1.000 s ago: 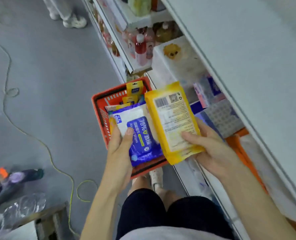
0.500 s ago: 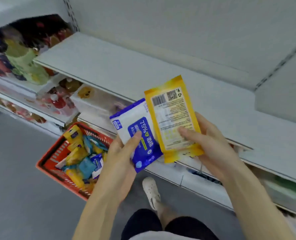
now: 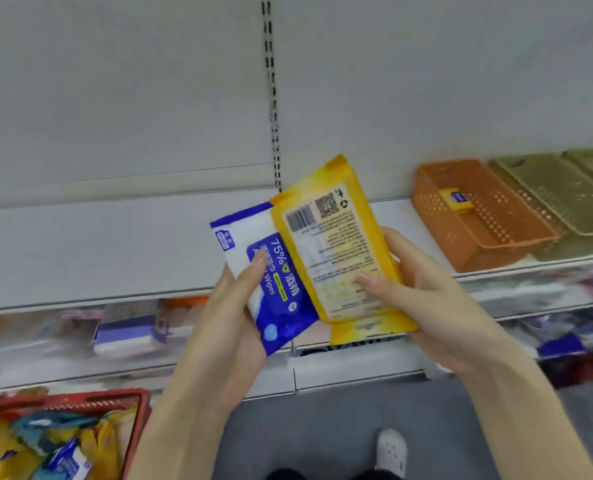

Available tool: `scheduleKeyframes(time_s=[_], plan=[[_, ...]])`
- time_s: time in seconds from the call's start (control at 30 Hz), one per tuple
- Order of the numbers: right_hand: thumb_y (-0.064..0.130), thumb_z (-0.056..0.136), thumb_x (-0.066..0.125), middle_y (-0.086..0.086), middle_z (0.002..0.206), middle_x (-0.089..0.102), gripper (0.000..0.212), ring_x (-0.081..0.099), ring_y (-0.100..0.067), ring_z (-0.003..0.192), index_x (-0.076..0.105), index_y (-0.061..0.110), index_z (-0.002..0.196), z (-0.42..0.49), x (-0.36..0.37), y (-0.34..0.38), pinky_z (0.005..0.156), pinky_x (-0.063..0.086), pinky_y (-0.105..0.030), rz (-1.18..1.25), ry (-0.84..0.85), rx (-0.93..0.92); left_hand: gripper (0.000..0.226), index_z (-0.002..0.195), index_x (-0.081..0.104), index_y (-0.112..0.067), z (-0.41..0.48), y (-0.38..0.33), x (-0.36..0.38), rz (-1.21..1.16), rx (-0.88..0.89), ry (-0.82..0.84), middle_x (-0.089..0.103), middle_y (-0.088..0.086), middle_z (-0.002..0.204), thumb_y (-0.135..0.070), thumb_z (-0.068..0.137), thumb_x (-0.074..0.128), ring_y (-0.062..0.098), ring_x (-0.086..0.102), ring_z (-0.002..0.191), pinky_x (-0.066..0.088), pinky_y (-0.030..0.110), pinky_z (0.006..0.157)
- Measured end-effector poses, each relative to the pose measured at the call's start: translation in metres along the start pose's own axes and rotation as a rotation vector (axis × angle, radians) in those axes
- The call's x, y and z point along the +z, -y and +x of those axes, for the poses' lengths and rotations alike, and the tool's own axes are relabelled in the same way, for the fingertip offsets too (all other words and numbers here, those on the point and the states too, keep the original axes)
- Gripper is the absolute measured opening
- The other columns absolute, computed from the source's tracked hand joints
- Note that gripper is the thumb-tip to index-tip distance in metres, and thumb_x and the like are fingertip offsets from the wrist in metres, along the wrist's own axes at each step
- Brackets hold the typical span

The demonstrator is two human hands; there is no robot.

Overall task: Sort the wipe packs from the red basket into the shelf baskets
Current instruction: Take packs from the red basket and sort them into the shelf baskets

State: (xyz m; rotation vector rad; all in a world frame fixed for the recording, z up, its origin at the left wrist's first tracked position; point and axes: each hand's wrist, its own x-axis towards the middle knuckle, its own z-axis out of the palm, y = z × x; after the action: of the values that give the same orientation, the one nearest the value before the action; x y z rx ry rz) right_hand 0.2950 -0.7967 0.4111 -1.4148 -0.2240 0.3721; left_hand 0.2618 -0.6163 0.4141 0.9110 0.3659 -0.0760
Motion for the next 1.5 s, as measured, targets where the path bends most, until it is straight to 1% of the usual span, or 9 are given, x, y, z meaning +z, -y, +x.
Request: scheduleKeyframes(time_s=[0.1,0.27,0.4,0.6,0.73,1.03,1.23,1.33,1.5], plan=[[0.021,0.079,0.058,0.000,0.113,0.070,0.040,0.067,-0.020,0.105,0.058,0.024,0.119,-0.011,-0.063,0.004,0.083,0.056,-0.031,0.052,-0.052,-0.008,0.037,0.108,0.062,-0.017,0.020,0.043,0.067,-0.007,-0.030,0.021,0.075,0.006,0.096,-0.028,0.073,0.058,0.018,0.073,0.081,0.061,0.036,0.063],[0.040,0.079,0.048,0.004,0.106,0.073,0.037,0.070,-0.014,0.097,0.062,0.030,0.111,-0.035,-0.182,0.017,0.076,0.059,-0.031,0.264,-0.132,0.157,0.032,0.104,0.062,-0.020,0.049,0.121,0.172,-0.017,-0.118,0.042,0.075,0.006,0.097,-0.030,0.073,0.057,0.018,0.073,0.082,0.058,0.042,0.070],[0.040,0.084,0.046,0.004,0.119,0.068,0.044,0.066,-0.014,0.108,0.056,0.030,0.126,-0.051,-0.261,0.020,0.087,0.054,-0.032,0.421,-0.106,0.288,0.030,0.101,0.062,-0.020,0.055,0.166,0.238,-0.028,-0.173,0.050,0.076,0.002,0.087,-0.030,0.074,0.054,0.016,0.073,0.073,0.060,0.033,0.056],[0.041,0.079,0.052,-0.001,0.120,0.068,0.050,0.065,-0.018,0.109,0.058,0.026,0.126,-0.067,-0.334,0.014,0.089,0.055,-0.034,0.550,-0.060,0.360,0.021,0.102,0.060,-0.019,0.057,0.206,0.294,0.050,-0.200,0.026,0.076,0.002,0.082,-0.028,0.085,0.051,0.015,0.073,0.069,0.057,0.029,0.049],[0.043,0.083,0.050,-0.004,0.123,0.066,0.048,0.062,-0.022,0.115,0.059,0.024,0.126,-0.084,-0.361,0.008,0.102,0.044,-0.042,0.631,-0.095,0.320,0.032,0.102,0.060,-0.019,0.055,0.224,0.320,0.119,-0.219,0.040,0.076,0.002,0.084,-0.033,0.074,0.057,0.016,0.073,0.071,0.057,0.029,0.049],[0.049,0.069,0.053,0.005,0.105,0.073,0.055,0.070,-0.012,0.096,0.059,0.030,0.121,-0.133,-0.407,0.013,0.069,0.059,-0.027,0.664,-0.308,0.141,0.049,0.116,0.060,-0.020,0.061,0.269,0.375,0.303,-0.297,0.172,0.073,0.006,0.105,-0.039,0.072,0.060,0.021,0.072,0.093,0.058,0.042,0.073],[0.044,0.071,0.069,0.002,0.113,0.071,0.055,0.068,-0.015,0.102,0.057,0.028,0.123,-0.146,-0.432,0.004,0.085,0.056,-0.036,0.655,-0.457,0.091,0.046,0.120,0.057,-0.020,0.061,0.295,0.402,0.307,-0.294,0.245,0.073,0.005,0.105,-0.035,0.077,0.057,0.021,0.071,0.094,0.060,0.039,0.072],[0.046,0.069,0.077,0.002,0.114,0.069,0.062,0.069,-0.015,0.100,0.053,0.030,0.124,-0.136,-0.436,0.002,0.084,0.057,-0.034,0.572,-0.551,0.103,0.035,0.113,0.059,-0.020,0.062,0.299,0.407,0.287,-0.297,0.274,0.075,0.005,0.096,-0.033,0.081,0.053,0.018,0.073,0.083,0.060,0.033,0.061],[0.056,0.061,0.056,0.012,0.103,0.060,0.069,0.061,0.017,0.072,0.044,0.034,0.125,-0.097,-0.417,0.004,0.055,0.047,-0.007,0.235,-0.640,0.089,0.038,0.112,0.060,-0.020,0.067,0.293,0.397,0.274,-0.289,0.323,0.075,0.004,0.096,-0.036,0.078,0.052,0.016,0.073,0.081,0.059,0.028,0.059]])
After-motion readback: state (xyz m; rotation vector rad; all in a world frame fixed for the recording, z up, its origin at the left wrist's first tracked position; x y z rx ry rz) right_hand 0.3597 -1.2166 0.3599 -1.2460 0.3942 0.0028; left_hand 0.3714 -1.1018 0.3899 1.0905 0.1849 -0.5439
